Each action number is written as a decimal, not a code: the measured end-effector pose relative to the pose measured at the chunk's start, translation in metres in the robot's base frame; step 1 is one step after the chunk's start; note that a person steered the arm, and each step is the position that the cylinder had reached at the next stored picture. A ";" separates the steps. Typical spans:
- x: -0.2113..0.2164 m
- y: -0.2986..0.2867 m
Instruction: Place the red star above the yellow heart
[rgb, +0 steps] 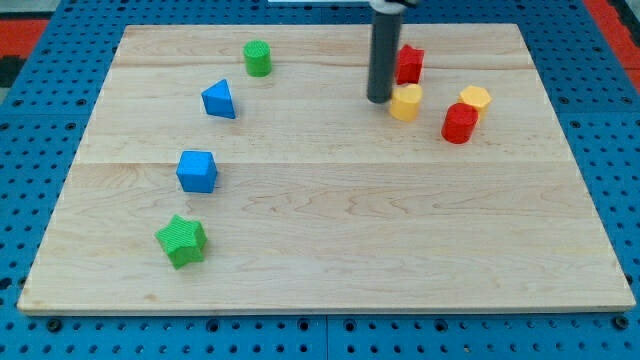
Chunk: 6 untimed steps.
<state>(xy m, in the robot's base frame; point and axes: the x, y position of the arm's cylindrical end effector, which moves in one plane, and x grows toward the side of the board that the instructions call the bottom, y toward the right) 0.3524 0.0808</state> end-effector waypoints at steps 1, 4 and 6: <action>0.011 -0.004; -0.113 -0.044; -0.062 0.017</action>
